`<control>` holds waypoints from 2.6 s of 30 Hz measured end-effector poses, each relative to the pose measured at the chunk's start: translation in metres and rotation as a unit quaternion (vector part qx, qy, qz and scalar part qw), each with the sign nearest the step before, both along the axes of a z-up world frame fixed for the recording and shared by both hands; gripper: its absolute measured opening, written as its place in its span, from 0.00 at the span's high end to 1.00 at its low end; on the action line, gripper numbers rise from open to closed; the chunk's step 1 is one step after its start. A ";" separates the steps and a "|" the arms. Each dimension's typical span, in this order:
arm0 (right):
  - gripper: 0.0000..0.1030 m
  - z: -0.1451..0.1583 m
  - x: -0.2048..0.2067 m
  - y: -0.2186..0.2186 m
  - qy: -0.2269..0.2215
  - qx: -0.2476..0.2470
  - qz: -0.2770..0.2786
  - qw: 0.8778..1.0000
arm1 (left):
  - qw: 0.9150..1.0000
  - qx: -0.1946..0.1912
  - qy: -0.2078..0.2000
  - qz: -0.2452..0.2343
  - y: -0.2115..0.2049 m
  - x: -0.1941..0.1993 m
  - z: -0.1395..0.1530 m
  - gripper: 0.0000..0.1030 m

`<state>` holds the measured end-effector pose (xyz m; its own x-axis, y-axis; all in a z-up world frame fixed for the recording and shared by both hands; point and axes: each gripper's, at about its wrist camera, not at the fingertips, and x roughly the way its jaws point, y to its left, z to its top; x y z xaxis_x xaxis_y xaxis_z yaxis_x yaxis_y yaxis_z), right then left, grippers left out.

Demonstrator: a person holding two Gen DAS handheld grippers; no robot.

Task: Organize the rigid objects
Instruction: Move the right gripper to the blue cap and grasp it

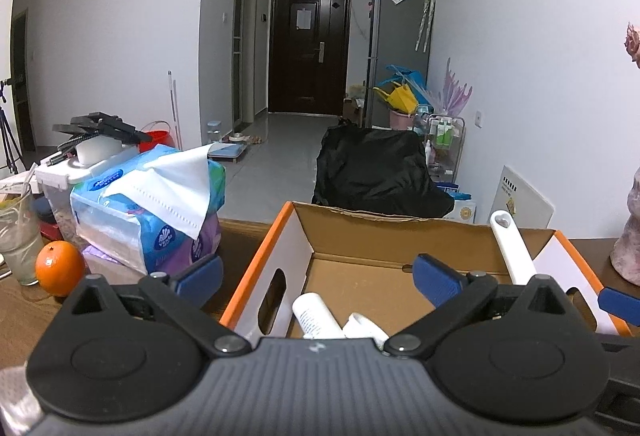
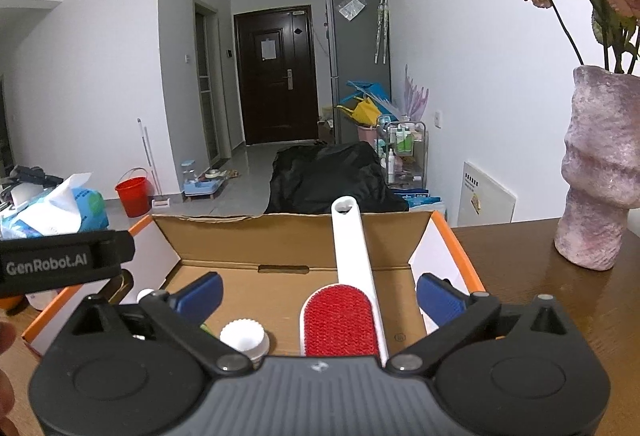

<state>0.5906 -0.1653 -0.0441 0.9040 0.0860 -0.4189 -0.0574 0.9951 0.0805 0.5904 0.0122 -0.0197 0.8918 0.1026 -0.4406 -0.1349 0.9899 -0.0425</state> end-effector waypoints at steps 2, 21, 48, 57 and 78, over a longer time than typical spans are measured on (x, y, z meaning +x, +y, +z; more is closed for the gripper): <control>0.00 0.001 0.000 0.000 -0.001 0.000 0.001 1.000 | 1.000 -0.003 0.000 0.001 0.001 -0.001 0.001 0.00; 0.00 0.020 -0.037 -0.012 -0.011 0.000 -0.004 1.000 | 1.000 -0.009 -0.009 -0.005 0.001 -0.042 0.022 0.00; 0.00 0.028 -0.149 -0.054 -0.037 -0.026 -0.007 0.999 | 1.000 0.003 -0.013 0.000 0.027 -0.142 0.019 0.00; 0.00 0.014 -0.179 -0.074 -0.020 -0.033 -0.023 0.999 | 1.000 0.007 -0.003 0.011 0.041 -0.174 0.009 0.00; 0.00 -0.033 -0.226 -0.129 0.053 -0.044 -0.072 0.995 | 0.999 0.009 0.018 0.034 0.058 -0.233 -0.013 0.00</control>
<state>0.3649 -0.2940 -0.0768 0.8541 -0.0819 -0.5136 0.0903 0.9959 -0.0086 0.3571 0.0701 -0.0327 0.8664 0.1707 -0.4693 -0.2028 0.9790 -0.0184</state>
